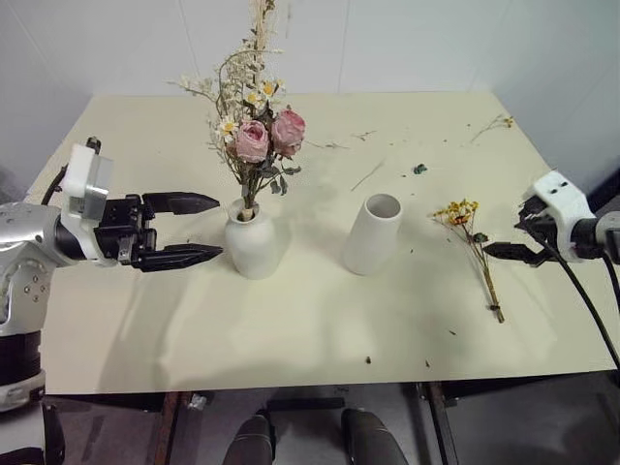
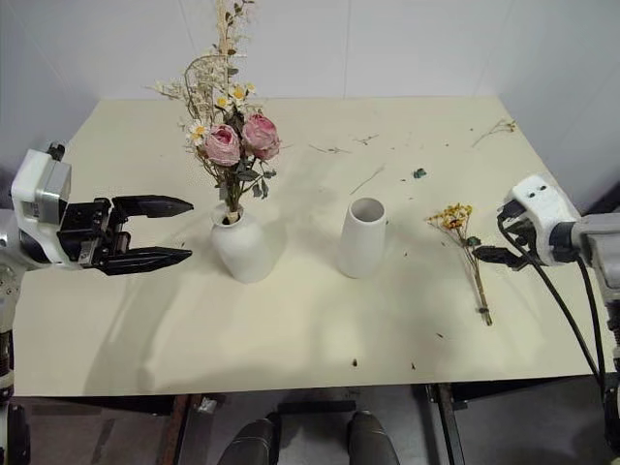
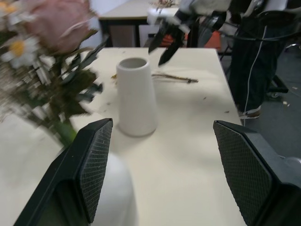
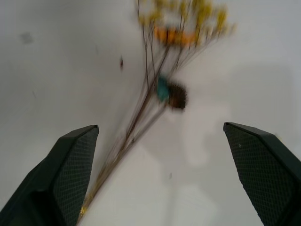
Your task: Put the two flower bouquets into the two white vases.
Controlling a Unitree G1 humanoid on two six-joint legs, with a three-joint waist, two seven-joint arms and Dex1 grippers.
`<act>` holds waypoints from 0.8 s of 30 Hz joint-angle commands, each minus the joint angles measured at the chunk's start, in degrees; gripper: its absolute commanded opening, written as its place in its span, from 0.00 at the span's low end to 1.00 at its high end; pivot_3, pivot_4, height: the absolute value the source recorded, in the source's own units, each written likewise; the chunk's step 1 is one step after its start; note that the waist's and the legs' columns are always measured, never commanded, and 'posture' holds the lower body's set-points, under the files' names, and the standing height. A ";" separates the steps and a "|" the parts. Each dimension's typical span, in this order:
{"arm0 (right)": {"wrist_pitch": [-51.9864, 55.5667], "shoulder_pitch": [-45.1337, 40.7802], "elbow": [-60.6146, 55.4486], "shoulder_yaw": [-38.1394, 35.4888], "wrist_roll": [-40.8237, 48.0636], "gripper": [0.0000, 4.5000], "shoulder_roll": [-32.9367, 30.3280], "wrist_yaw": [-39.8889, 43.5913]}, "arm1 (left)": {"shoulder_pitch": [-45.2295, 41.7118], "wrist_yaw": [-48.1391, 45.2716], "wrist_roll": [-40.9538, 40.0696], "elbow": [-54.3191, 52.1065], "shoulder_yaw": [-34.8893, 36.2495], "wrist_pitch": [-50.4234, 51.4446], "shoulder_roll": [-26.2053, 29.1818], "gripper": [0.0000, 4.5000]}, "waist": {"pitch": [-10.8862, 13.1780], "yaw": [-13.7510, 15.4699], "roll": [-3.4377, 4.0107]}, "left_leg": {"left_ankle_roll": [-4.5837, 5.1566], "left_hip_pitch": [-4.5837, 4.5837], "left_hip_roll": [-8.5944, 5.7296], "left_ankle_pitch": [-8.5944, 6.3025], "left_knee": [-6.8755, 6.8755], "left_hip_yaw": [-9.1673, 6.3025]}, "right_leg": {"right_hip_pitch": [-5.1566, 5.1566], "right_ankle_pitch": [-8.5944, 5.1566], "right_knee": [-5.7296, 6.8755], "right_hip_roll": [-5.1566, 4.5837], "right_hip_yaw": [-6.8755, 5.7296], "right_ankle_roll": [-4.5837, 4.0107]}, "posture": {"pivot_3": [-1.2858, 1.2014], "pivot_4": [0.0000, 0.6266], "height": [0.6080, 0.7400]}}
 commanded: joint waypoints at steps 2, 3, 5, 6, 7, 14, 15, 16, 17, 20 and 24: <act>-0.84 -3.45 7.42 2.32 -3.81 1.00 0.01 3.51 | 2.38 4.30 -3.33 -6.14 4.11 0.23 -1.05 0.81 | 0.00 -0.15 0.00 | 0.00 0.00 0.00 0.00 0.00 0.00 | 0.00 0.00 -0.01 0.00 0.01 0.02 | 0.52 0.24 1.00; -0.92 -4.22 9.22 2.80 -4.43 1.00 0.49 3.88 | 3.12 4.90 -3.76 -6.93 4.60 0.29 -1.29 0.81 | 0.00 -0.22 0.00 | 0.00 -0.01 0.00 0.00 0.00 0.00 | 0.00 0.00 0.00 0.00 0.01 0.03 | 0.52 0.24 1.00; -1.03 -5.52 12.68 3.60 -5.39 1.00 1.56 5.08 | 5.13 6.15 -4.54 -8.91 5.41 0.31 -1.84 0.81 | 0.00 -0.38 0.00 | 0.01 0.02 0.00 0.00 0.01 0.05 | 0.00 0.00 0.01 0.00 0.04 0.04 | 0.52 0.24 1.00; -0.57 -5.92 13.70 4.06 -5.64 1.00 2.07 6.05 | 6.09 6.66 -4.90 -9.63 5.82 0.30 -2.16 0.81 | 0.00 -0.41 0.00 | 0.01 0.04 0.00 0.00 0.01 0.06 | 0.00 0.00 0.02 0.00 0.06 0.04 | 0.52 0.24 1.00; -0.40 -6.19 14.43 4.35 -5.89 1.00 2.34 6.85 | 6.77 7.14 -5.25 -10.25 6.08 0.33 -2.32 0.81 | 0.00 -0.40 0.00 | 0.01 0.06 0.00 0.00 0.01 0.08 | 0.01 0.01 0.02 0.01 0.06 0.04 | 0.52 0.24 1.00; 2.70 -5.69 13.22 5.70 -6.80 0.96 4.06 10.95 | 8.35 8.94 -6.02 -11.31 6.22 -0.33 -2.58 0.82 | 0.00 -0.22 0.00 | 0.00 0.07 -0.01 -0.01 0.17 0.07 | 0.09 0.03 0.04 0.01 0.07 0.09 | 0.52 0.24 1.00; 2.55 -5.44 13.09 5.79 -7.06 0.91 4.21 11.06 | 8.22 8.97 -6.00 -11.11 6.07 -0.48 -2.54 0.82 | 0.00 -0.23 0.00 | 0.01 0.07 -0.01 -0.01 0.19 0.07 | 0.10 0.03 0.05 0.02 0.07 0.09 | 0.52 0.24 1.00; 2.40 -5.14 12.93 5.92 -7.35 0.87 4.32 11.26 | 8.00 9.01 -5.95 -10.88 5.90 -0.63 -2.49 0.82 | 0.00 -0.23 0.00 | 0.01 0.08 -0.01 -0.01 0.21 0.07 | 0.11 0.04 0.05 0.02 0.07 0.08 | 0.52 0.24 1.00; 2.26 -4.92 13.05 5.86 -7.61 0.79 4.56 11.06 | 7.71 8.99 -5.89 -10.64 5.70 -0.80 -2.42 0.82 | 0.00 -0.24 0.00 | 0.01 0.09 -0.01 -0.01 0.22 0.07 | 0.13 0.04 0.05 0.02 0.07 0.08 | 0.52 0.24 1.00; 1.84 -4.15 13.14 5.01 -7.97 0.56 4.98 10.06 | 6.97 8.71 -5.56 -9.93 5.19 -1.36 -2.23 0.82 | 0.00 -0.27 -0.01 | 0.01 0.11 -0.01 -0.01 0.22 0.07 | 0.14 0.04 0.04 0.02 0.07 0.09 | 0.52 0.24 1.00; 0.37 -4.66 13.77 2.88 -8.56 0.26 5.58 7.55 | 5.85 8.13 -4.79 -8.47 4.21 -2.25 -2.13 0.82 | -0.01 -0.31 -0.01 | 0.01 0.12 -0.01 -0.01 0.22 0.08 | 0.15 0.04 0.05 0.03 0.07 0.09 | 0.52 0.24 1.00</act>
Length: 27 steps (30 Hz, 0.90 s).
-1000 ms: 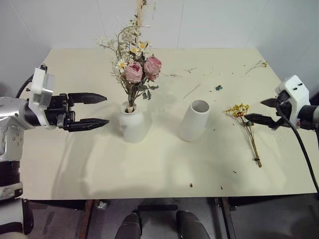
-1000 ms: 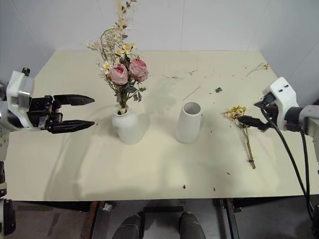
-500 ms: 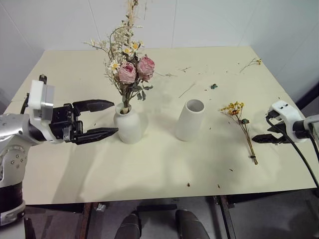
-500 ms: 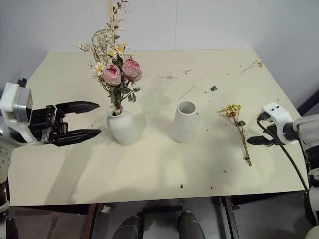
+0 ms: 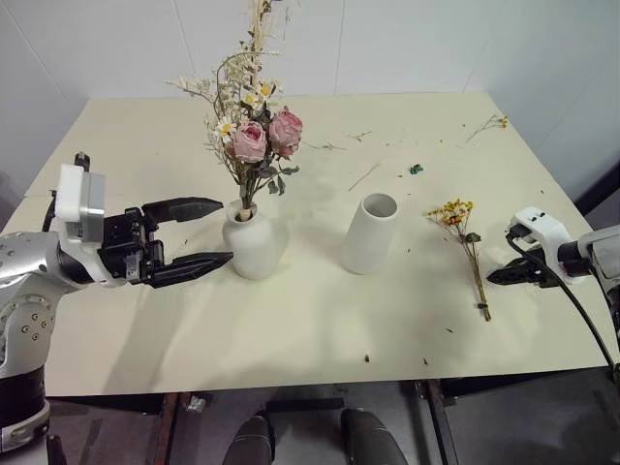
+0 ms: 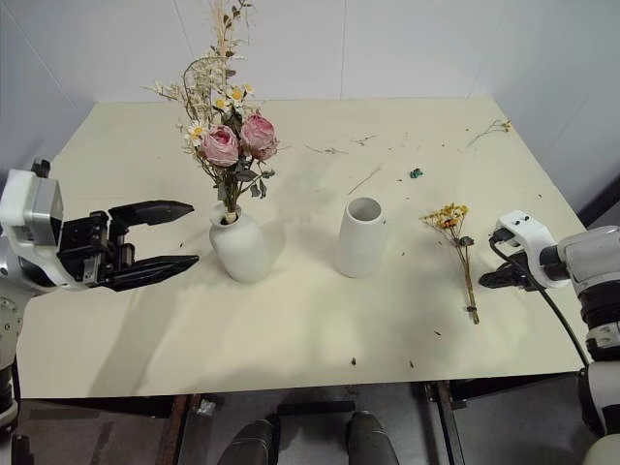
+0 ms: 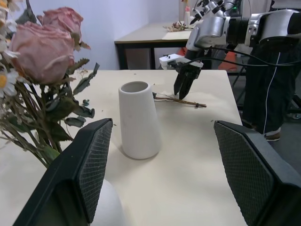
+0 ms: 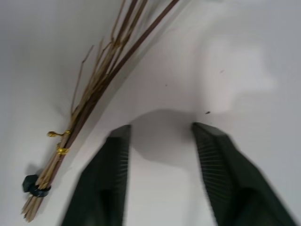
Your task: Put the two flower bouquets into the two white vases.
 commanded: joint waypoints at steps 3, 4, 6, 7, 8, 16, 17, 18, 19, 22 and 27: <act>-2.67 0.10 0.66 -4.68 0.73 0.03 0.97 -3.61 | -2.37 -0.88 0.88 2.05 -0.94 -2.25 0.28 0.82 | 0.00 -0.18 0.00 | 0.00 0.03 0.00 0.00 0.02 0.02 | 0.02 0.02 0.01 0.00 0.03 0.02 | 0.52 0.24 1.00; -2.90 0.04 0.81 -5.97 1.21 0.00 1.04 -4.47 | -2.84 -1.07 1.13 2.61 -1.34 -2.59 0.18 0.82 | 0.00 -0.11 0.00 | 0.00 0.03 0.00 0.00 0.03 0.03 | 0.02 0.02 0.02 0.00 0.04 0.03 | 0.52 0.24 1.00; -3.77 0.22 0.65 -8.77 2.28 0.00 0.96 -5.92 | -3.64 -1.30 1.58 3.52 -2.12 -3.15 -0.07 0.82 | 0.00 0.01 0.01 | 0.00 0.02 -0.01 0.00 0.05 0.04 | 0.02 0.03 0.02 0.00 0.06 0.04 | 0.52 0.24 1.00; -3.79 0.33 0.25 -10.23 2.75 0.00 0.91 -6.95 | -4.00 -1.44 1.82 4.01 -2.50 -3.49 -0.21 0.82 | 0.00 0.05 0.01 | 0.00 0.02 -0.02 0.00 0.05 0.04 | 0.01 0.03 0.02 0.00 0.06 0.04 | 0.52 0.24 1.00; -3.74 0.51 -0.40 -11.64 3.36 0.00 0.95 -7.82 | -4.33 -1.64 2.00 4.50 -2.81 -3.73 -0.28 0.82 | 0.00 0.07 0.01 | 0.00 0.02 -0.01 0.00 0.04 0.04 | 0.01 0.03 0.02 0.00 0.06 0.04 | 0.52 0.24 1.00; 1.76 5.17 -7.98 -15.00 5.46 0.20 -1.86 -7.94 | -7.30 -3.84 3.23 8.36 -4.82 -4.85 -0.12 0.82 | 0.01 0.13 0.03 | 0.04 0.00 -0.02 -0.03 0.01 0.04 | 0.00 0.02 0.00 0.00 0.06 0.05 | 0.52 0.24 1.00; 3.47 5.03 -9.20 -14.96 5.73 0.27 -2.07 -7.84 | -7.48 -4.02 3.29 8.58 -4.92 -4.83 -0.07 0.82 | 0.01 0.14 0.03 | 0.05 0.00 -0.02 -0.03 0.01 0.05 | 0.00 0.03 0.01 0.00 0.07 0.06 | 0.52 0.24 1.00; 5.31 4.83 -10.70 -14.70 6.18 0.35 -2.33 -7.31 | -7.60 -4.20 3.38 8.78 -4.99 -4.80 -0.02 0.82 | 0.02 0.06 0.04 | 0.05 0.00 -0.02 -0.03 0.02 0.04 | 0.00 0.03 0.02 0.00 0.07 0.06 | 0.52 0.24 1.00; 6.93 4.65 -12.23 -14.52 6.74 0.42 -2.56 -6.79 | -7.60 -4.37 3.42 8.84 -5.01 -4.70 0.07 0.82 | 0.03 -0.04 0.05 | 0.05 0.00 -0.02 -0.03 0.02 0.05 | -0.01 0.03 0.03 0.00 0.09 0.06 | 0.52 0.24 1.00; 11.83 3.16 -15.49 -13.01 7.92 0.66 -2.60 -5.88 | -7.14 -4.72 3.61 8.87 -4.94 -4.41 0.21 0.82 | 0.02 -0.31 0.05 | 0.05 0.05 0.00 -0.03 0.01 0.09 | -0.02 0.03 0.06 0.02 0.12 0.05 | 0.52 0.24 1.00; 17.55 1.69 -16.04 -9.49 8.61 0.99 -0.88 -5.74 | -5.36 -4.02 3.16 7.20 -4.25 -3.62 -0.10 0.82 | 0.02 0.00 0.05 | 0.05 0.05 0.01 -0.03 0.03 0.11 | -0.01 0.03 0.04 0.02 0.14 0.05 | 0.52 0.24 1.00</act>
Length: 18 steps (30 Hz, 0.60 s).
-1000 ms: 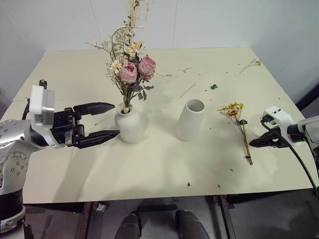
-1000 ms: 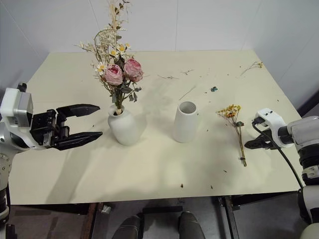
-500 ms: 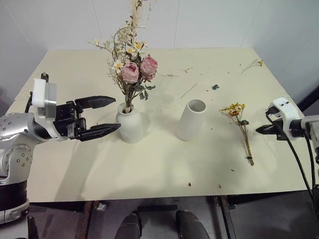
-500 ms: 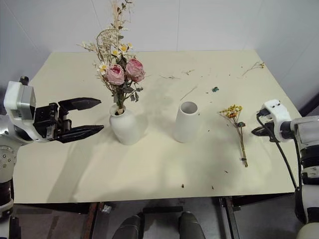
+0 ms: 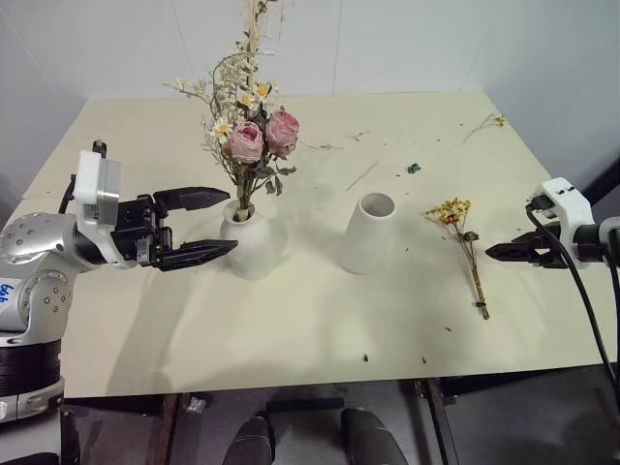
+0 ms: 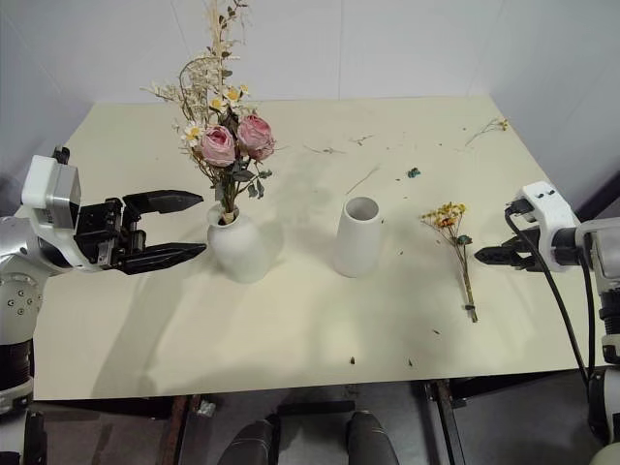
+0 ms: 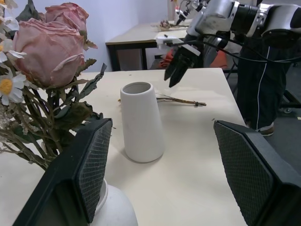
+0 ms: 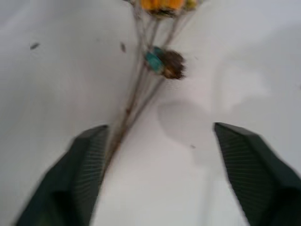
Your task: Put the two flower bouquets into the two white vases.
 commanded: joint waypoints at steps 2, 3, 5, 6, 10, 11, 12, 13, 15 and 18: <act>4.13 -0.91 -2.52 5.96 -0.31 0.99 -0.57 1.91 | 1.90 0.81 -0.90 -2.32 2.00 0.35 0.57 0.82 | 0.00 0.15 0.00 | 0.02 -0.02 0.00 -0.01 -0.01 0.00 | -0.01 0.00 -0.03 0.00 0.01 0.00 | 0.52 0.24 1.00; 3.78 -0.99 -2.17 7.54 -1.21 0.99 -0.33 1.52 | 2.50 0.99 -1.06 -2.72 2.39 0.42 0.64 0.82 | 0.00 0.15 0.00 | 0.03 -0.05 0.00 -0.02 -0.01 0.01 | -0.05 0.00 -0.03 0.00 0.01 0.00 | 0.52 0.24 1.00; 3.48 -1.42 -0.67 9.22 -1.78 0.99 0.12 1.17 | 3.23 1.58 -1.32 -3.56 2.89 0.66 0.66 0.82 | 0.00 0.15 0.00 | 0.03 -0.06 0.00 -0.03 -0.03 0.01 | -0.06 0.00 -0.04 0.00 0.00 0.00 | 0.52 0.24 1.00; 2.51 -1.58 0.56 9.61 -2.13 0.99 0.56 0.63 | 3.63 1.92 -1.40 -4.00 3.11 0.73 0.58 0.82 | 0.00 0.16 0.00 | 0.03 -0.06 0.00 -0.03 -0.02 0.02 | -0.06 -0.01 -0.05 -0.01 0.01 0.00 | 0.52 0.24 1.00; -0.99 -2.69 5.66 11.39 -4.11 0.99 1.83 -0.62 | 5.60 3.41 -2.27 -6.48 4.28 1.39 0.38 0.82 | 0.00 0.16 -0.01 | 0.02 -0.07 0.00 -0.04 0.03 0.03 | -0.03 0.00 -0.06 -0.01 0.01 0.01 | 0.52 0.24 1.00; -1.85 -2.90 7.01 11.76 -4.58 0.99 2.22 -0.63 | 6.11 3.80 -2.49 -7.03 4.70 1.61 0.43 0.82 | -0.01 0.16 -0.02 | 0.02 -0.06 0.00 -0.04 0.03 0.04 | -0.03 0.01 -0.06 -0.01 0.02 0.01 | 0.52 0.24 1.00; -2.21 -2.96 7.75 12.02 -4.71 0.99 2.73 -0.48 | 6.43 4.10 -2.55 -7.41 5.02 1.72 0.49 0.82 | -0.02 0.15 -0.03 | 0.02 -0.05 0.00 -0.04 0.05 0.04 | -0.02 0.01 -0.04 -0.01 0.02 0.01 | 0.52 0.24 1.00; -2.63 -2.96 8.49 12.26 -4.85 0.99 3.28 -0.23 | 6.63 4.42 -2.59 -7.73 5.24 1.82 0.51 0.82 | -0.03 0.15 -0.05 | 0.02 -0.05 0.00 -0.04 0.06 0.03 | -0.01 0.01 -0.04 -0.01 0.02 0.01 | 0.52 0.24 1.00; -3.21 -3.05 9.42 12.46 -5.16 0.99 3.91 0.17 | 6.80 4.78 -2.64 -8.06 5.42 1.93 0.53 0.82 | -0.13 0.15 -0.22 | 0.02 0.03 0.00 -0.04 0.08 0.04 | 0.06 0.01 -0.03 -0.01 0.02 0.01 | 0.52 0.24 1.00; -3.80 -2.66 9.05 12.70 -5.43 0.86 5.18 0.61 | 6.44 5.24 -2.97 -8.43 5.33 2.17 0.69 0.82 | -0.18 0.13 -0.30 | 0.02 0.06 0.00 -0.04 0.17 0.04 | 0.15 0.02 -0.05 0.00 0.03 -0.01 | 0.52 0.24 1.00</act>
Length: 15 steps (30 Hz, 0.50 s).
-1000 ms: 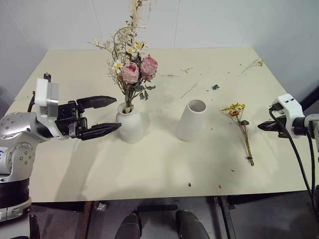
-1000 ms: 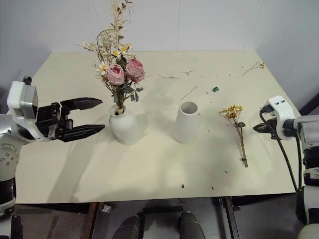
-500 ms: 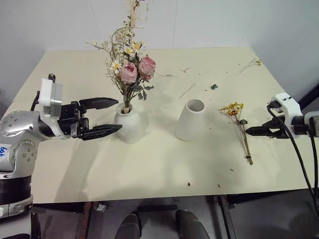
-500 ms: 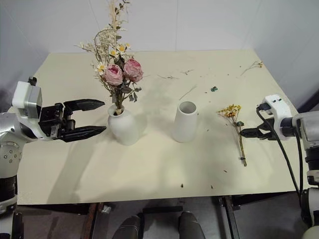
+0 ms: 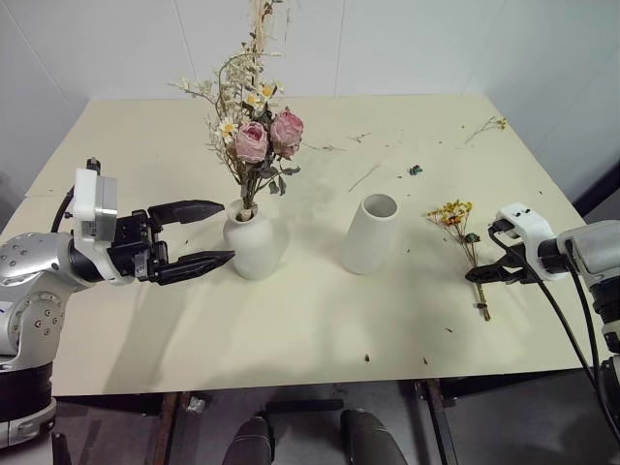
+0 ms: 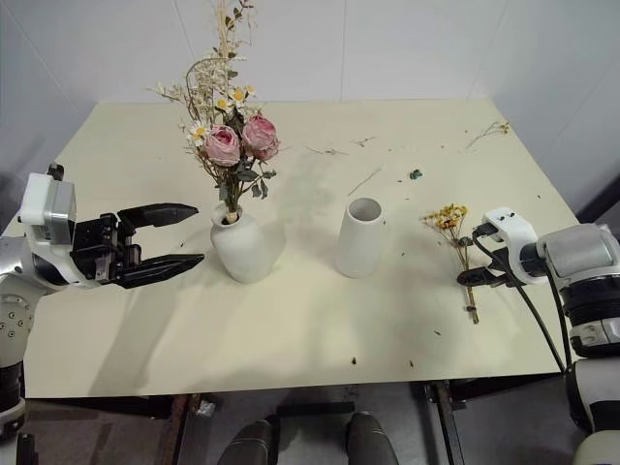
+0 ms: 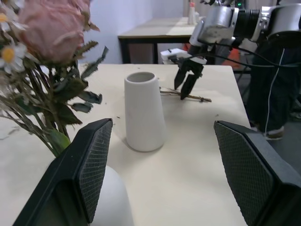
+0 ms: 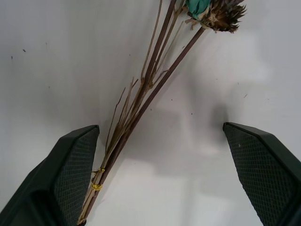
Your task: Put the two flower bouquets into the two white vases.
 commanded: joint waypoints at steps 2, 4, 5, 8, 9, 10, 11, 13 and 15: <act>-0.29 0.72 0.51 0.66 -0.60 0.72 1.84 0.55 | -0.33 0.76 -1.34 -2.38 1.62 0.12 0.77 0.82 | -0.06 -0.05 -0.09 | 0.00 0.00 0.00 0.00 0.01 0.00 | 0.00 0.00 0.00 0.00 0.00 -0.02 | 0.52 0.24 1.00; -0.87 0.55 0.87 -0.05 -0.97 0.57 2.07 -0.01 | -1.03 0.86 -1.27 -2.19 1.41 0.19 0.88 0.82 | -0.07 -0.13 -0.11 | 0.00 0.06 0.01 0.00 0.01 0.00 | 0.04 0.00 0.01 0.01 0.00 -0.03 | 0.52 0.24 1.00; -1.13 0.50 0.96 -0.21 -1.11 0.50 2.03 -0.03 | -1.31 0.83 -1.19 -2.05 1.29 0.17 0.93 0.82 | -0.07 -0.14 -0.11 | 0.00 0.06 0.02 0.00 0.01 0.00 | 0.04 0.00 0.02 0.02 0.00 -0.03 | 0.52 0.24 1.00; -1.86 0.39 1.26 -1.33 -1.21 0.27 1.85 -0.45 | -2.02 0.66 -0.88 -1.54 0.85 -0.04 0.82 0.82 | -0.07 -0.12 -0.11 | 0.00 0.06 0.02 0.00 0.01 0.00 | 0.04 0.01 0.01 0.02 0.01 -0.03 | 0.52 0.24 1.00; -2.16 0.38 1.34 -1.81 -1.21 0.20 1.79 -0.65 | -2.25 0.62 -0.78 -1.40 0.69 -0.10 0.75 0.82 | -0.07 -0.12 -0.11 | 0.00 0.06 0.02 0.00 0.01 0.00 | 0.04 0.01 0.01 0.02 0.01 -0.03 | 0.52 0.24 1.00; -2.58 0.30 1.50 -2.62 -1.12 0.12 1.75 -1.15 | -2.52 0.62 -0.64 -1.22 0.50 -0.16 0.64 0.82 | -0.07 -0.13 -0.11 | 0.00 0.06 0.01 0.00 0.01 0.01 | 0.04 0.01 0.01 0.02 0.01 -0.03 | 0.52 0.24 1.00; -3.61 0.05 1.33 -4.47 -0.41 0.05 1.79 -1.86 | -2.90 0.55 -0.46 -0.88 0.24 -0.29 0.51 0.82 | -0.07 -0.12 -0.11 | 0.00 0.06 0.02 0.00 0.01 0.01 | 0.04 0.01 0.01 0.02 0.02 -0.03 | 0.52 0.24 1.00; -5.98 -0.23 0.56 -7.80 1.13 0.01 1.80 -2.64 | -3.51 0.24 -0.05 -0.19 -0.26 -0.61 0.36 0.82 | -0.05 -0.04 -0.09 | 0.00 0.05 0.01 0.00 0.01 0.02 | 0.02 0.01 0.01 0.02 0.02 -0.03 | 0.52 0.24 1.00; -9.39 -0.56 -0.67 -11.93 2.69 0.01 2.24 -4.58 | -4.35 -0.06 0.31 0.79 -0.87 -0.90 0.12 0.82 | 0.02 -0.01 0.03 | 0.00 0.01 0.00 0.00 0.01 0.04 | -0.02 0.03 0.02 0.01 0.06 0.00 | 0.52 0.24 1.00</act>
